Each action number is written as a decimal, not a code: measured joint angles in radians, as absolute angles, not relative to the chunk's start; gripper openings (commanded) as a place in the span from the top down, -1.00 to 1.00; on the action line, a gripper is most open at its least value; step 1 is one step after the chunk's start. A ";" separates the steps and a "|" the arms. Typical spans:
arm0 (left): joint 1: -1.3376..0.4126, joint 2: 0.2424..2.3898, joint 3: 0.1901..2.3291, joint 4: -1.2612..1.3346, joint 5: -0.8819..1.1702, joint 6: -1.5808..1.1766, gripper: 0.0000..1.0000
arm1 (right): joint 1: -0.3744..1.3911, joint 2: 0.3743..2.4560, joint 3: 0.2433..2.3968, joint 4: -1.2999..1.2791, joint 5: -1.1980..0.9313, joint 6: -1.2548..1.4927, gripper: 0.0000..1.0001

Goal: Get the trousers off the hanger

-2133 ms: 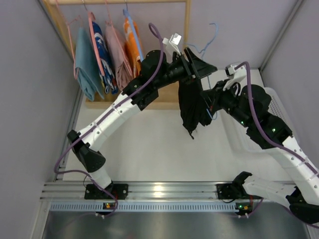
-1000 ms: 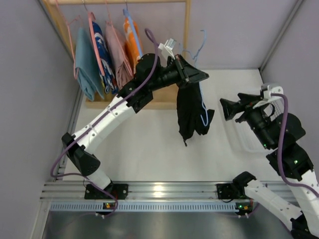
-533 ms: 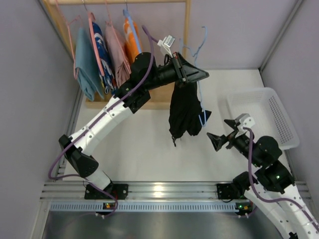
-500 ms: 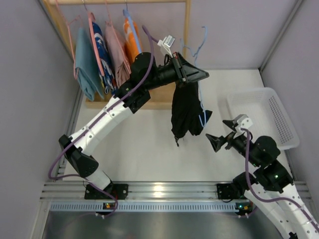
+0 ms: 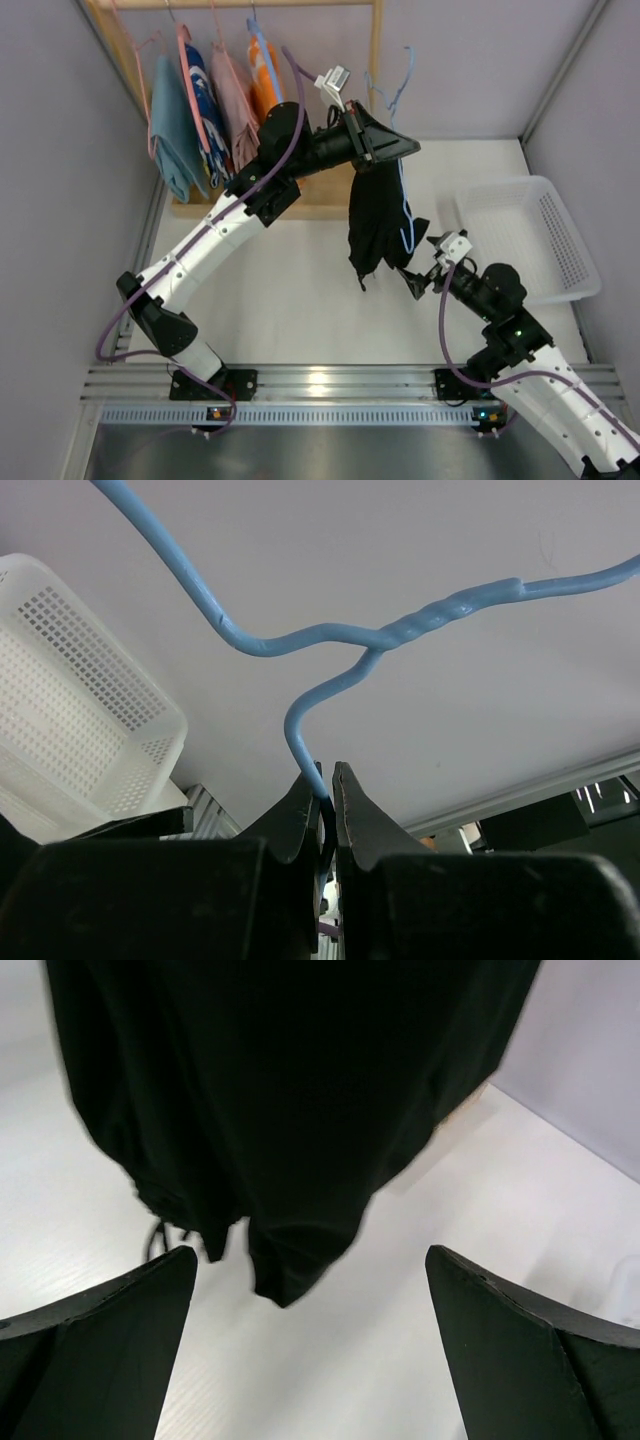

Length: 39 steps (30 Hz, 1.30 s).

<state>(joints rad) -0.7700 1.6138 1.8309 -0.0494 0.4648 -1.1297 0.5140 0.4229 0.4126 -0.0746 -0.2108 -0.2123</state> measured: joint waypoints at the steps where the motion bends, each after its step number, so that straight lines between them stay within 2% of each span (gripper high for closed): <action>1: -0.770 1.614 1.832 -0.049 0.465 -1.131 1.00 | 0.514 0.448 0.412 -0.047 -0.202 -0.218 -0.99; 10: -0.770 1.614 1.846 -0.048 0.467 -1.131 1.00 | 0.532 0.631 0.415 0.126 -0.232 -0.210 -0.99; 18: -0.770 1.614 1.846 -0.048 0.467 -1.131 1.00 | 0.588 0.615 0.416 0.125 -0.317 -0.283 -0.99; 24: -0.770 1.614 1.846 -0.048 0.467 -1.131 1.00 | 0.594 0.638 0.415 0.149 -0.281 -0.302 -0.99; 29: -0.770 1.614 1.848 -0.048 0.467 -1.131 1.00 | 0.594 0.681 0.416 0.198 -0.210 -0.332 -0.77; 35: -0.770 1.614 1.848 -0.048 0.467 -1.132 1.00 | 0.594 0.725 0.441 0.228 -0.169 -0.317 -0.89; 39: -0.770 1.614 1.848 -0.047 0.467 -1.135 1.00 | 0.594 0.754 0.476 0.255 -0.170 -0.291 -0.86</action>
<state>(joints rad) -0.7696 1.6138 1.8484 -0.0467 0.4671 -1.1355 0.5938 0.7536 0.4755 0.2550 -0.1696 -0.2913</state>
